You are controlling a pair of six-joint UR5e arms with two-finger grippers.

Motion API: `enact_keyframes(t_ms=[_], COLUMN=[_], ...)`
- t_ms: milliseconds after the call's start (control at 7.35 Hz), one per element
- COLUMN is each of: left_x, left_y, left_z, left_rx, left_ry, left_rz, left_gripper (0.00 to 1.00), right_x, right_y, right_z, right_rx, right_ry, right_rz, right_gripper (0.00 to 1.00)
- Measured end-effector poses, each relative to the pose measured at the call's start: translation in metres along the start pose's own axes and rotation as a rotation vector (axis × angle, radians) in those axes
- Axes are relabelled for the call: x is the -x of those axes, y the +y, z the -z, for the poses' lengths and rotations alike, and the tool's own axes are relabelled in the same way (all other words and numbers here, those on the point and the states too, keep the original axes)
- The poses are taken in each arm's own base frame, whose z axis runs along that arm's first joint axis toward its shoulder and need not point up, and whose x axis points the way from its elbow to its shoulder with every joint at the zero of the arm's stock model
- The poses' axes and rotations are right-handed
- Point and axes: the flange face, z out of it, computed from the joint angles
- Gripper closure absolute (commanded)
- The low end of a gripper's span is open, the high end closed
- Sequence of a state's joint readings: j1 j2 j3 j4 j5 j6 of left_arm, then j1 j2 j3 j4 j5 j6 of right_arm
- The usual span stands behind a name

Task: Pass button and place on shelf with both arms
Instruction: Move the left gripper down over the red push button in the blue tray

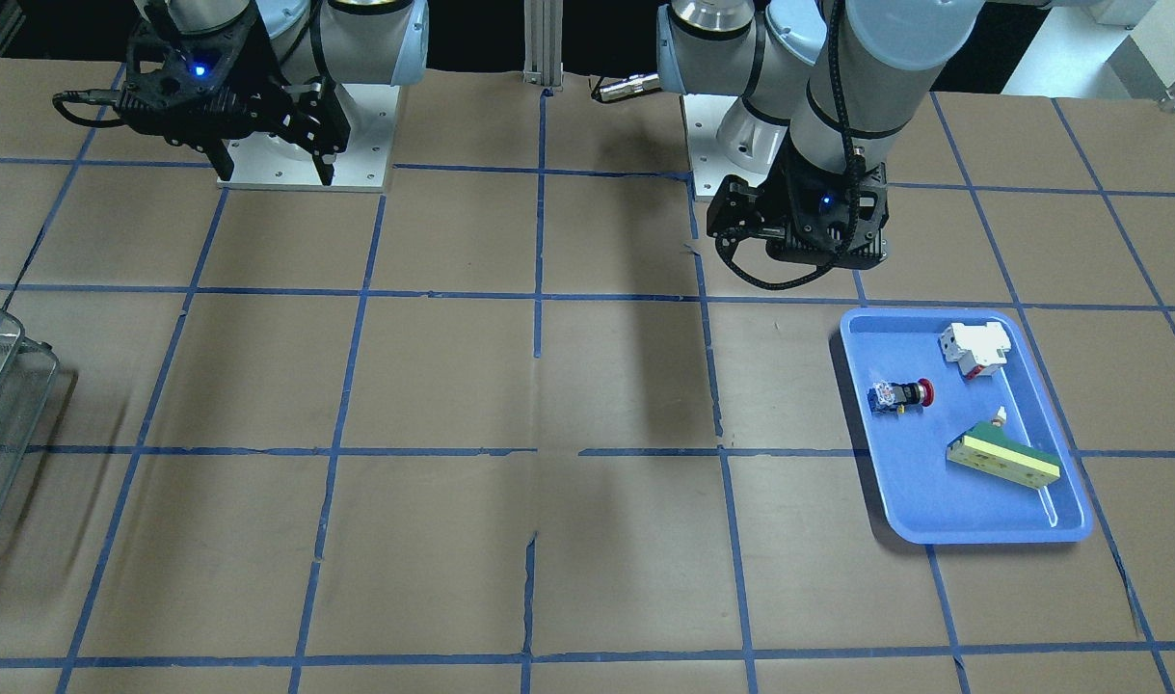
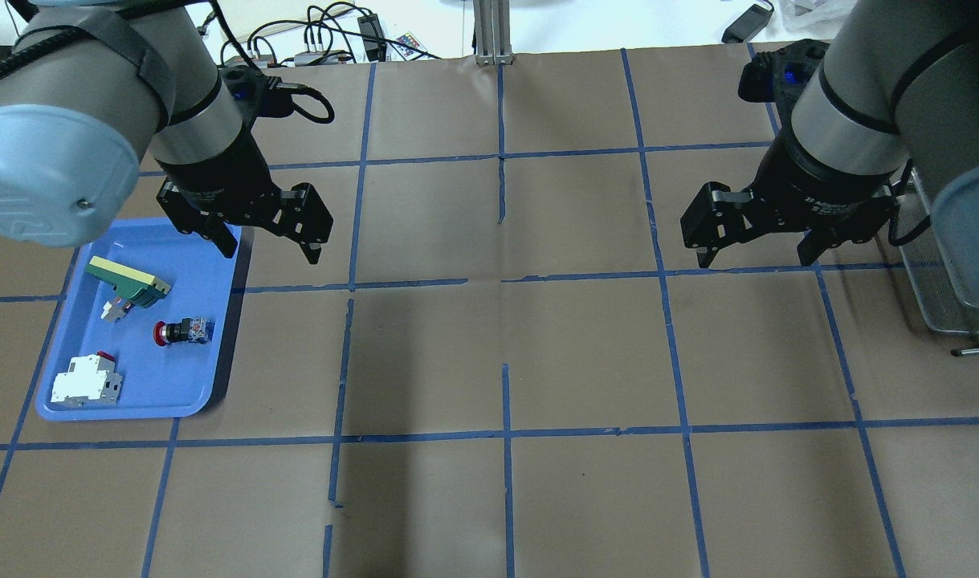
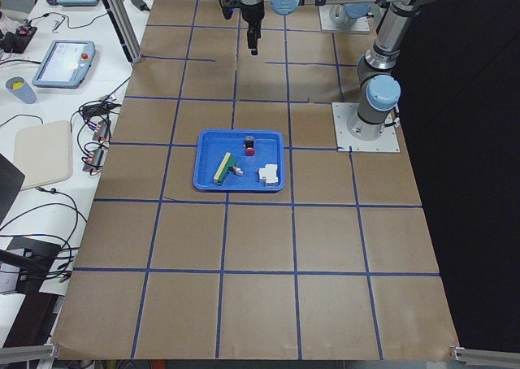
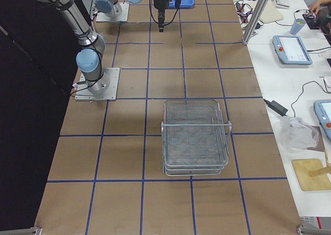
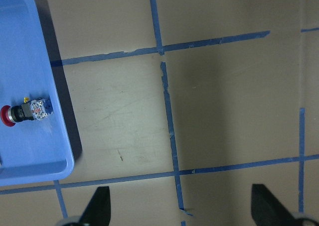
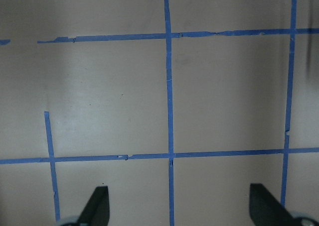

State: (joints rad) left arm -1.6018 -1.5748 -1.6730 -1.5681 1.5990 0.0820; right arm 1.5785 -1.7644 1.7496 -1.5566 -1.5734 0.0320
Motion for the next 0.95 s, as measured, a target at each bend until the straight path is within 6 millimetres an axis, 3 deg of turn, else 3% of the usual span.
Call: enact_keyframes(t_ms=[408, 544, 952], left_x=[0.012, 0.035, 0.131], left_y=[-0.007, -0.013, -0.030], left_z=[0.001, 0.000, -0.020], left_rx=[-0.035, -0.040, -0.026], left_ry=[0.000, 0.003, 0.026], left_rz=[-0.005, 0.006, -0.007], left_gripper=[0.00, 0.00, 0.00], right_x=[0.000, 0.000, 0.000], right_y=[0.000, 0.000, 0.000], right_z=[0.000, 0.000, -0.001], right_rx=[-0.001, -0.001, -0.001], right_ry=[0.000, 0.000, 0.002], right_rz=[-0.001, -0.001, -0.002], right_gripper=[0.00, 0.00, 0.00])
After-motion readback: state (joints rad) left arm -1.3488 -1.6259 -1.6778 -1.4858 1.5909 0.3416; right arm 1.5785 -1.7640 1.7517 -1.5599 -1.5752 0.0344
